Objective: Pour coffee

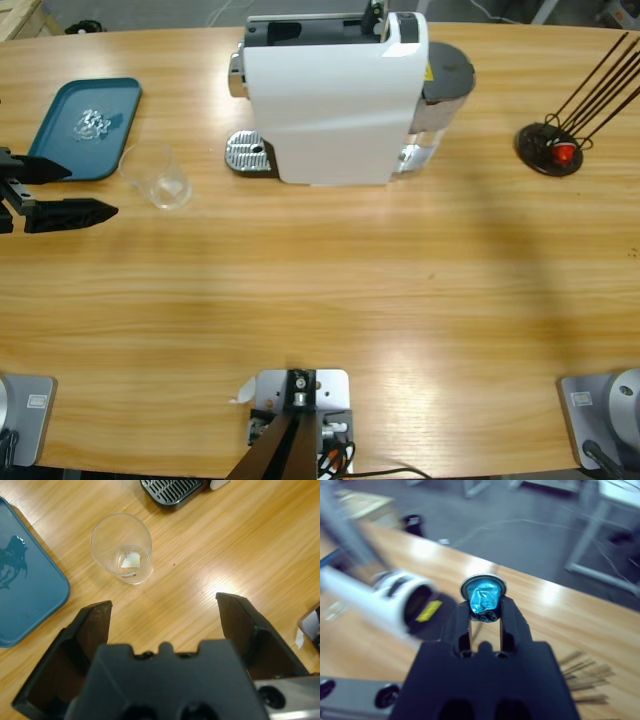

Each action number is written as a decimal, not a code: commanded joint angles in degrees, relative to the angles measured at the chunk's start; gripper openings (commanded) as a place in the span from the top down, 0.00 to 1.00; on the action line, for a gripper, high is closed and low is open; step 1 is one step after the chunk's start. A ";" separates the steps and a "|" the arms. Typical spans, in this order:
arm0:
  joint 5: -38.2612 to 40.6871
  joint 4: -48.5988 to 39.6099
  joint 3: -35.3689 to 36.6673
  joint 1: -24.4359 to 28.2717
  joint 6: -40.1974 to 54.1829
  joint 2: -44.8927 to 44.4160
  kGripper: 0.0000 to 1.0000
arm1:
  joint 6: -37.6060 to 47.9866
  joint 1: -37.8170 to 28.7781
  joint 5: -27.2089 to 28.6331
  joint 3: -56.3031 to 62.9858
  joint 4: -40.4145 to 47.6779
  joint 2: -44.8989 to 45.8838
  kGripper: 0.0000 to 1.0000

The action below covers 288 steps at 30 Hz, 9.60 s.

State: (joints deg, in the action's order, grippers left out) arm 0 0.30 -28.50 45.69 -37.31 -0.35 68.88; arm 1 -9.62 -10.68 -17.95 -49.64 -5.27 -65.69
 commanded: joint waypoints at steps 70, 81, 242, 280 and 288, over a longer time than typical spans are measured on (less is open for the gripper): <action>2.95 -3.23 -2.13 -0.04 8.52 -8.77 0.10 | -13.50 -24.21 -8.77 -34.60 -10.20 -44.66 0.72; 2.90 -2.83 -2.27 -0.04 8.59 -7.68 0.10 | -13.92 -24.13 -9.00 -34.83 -10.81 -43.78 0.73; 4.11 0.37 -4.35 -0.04 6.50 -6.67 0.09 | -17.10 -40.03 26.95 -41.63 -23.03 -43.50 0.66; 4.45 1.16 -4.38 -0.04 6.24 -6.04 0.09 | 18.43 -39.42 29.11 -52.93 -36.25 -40.30 0.92; 4.45 1.25 -4.65 -0.04 5.89 -6.64 0.09 | 34.98 -39.42 27.32 -59.86 -40.77 -42.87 0.92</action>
State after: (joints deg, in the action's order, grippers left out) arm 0 3.77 -28.07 43.32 -37.30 6.50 61.50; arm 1 16.48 -50.36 10.46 -105.28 -40.17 -106.47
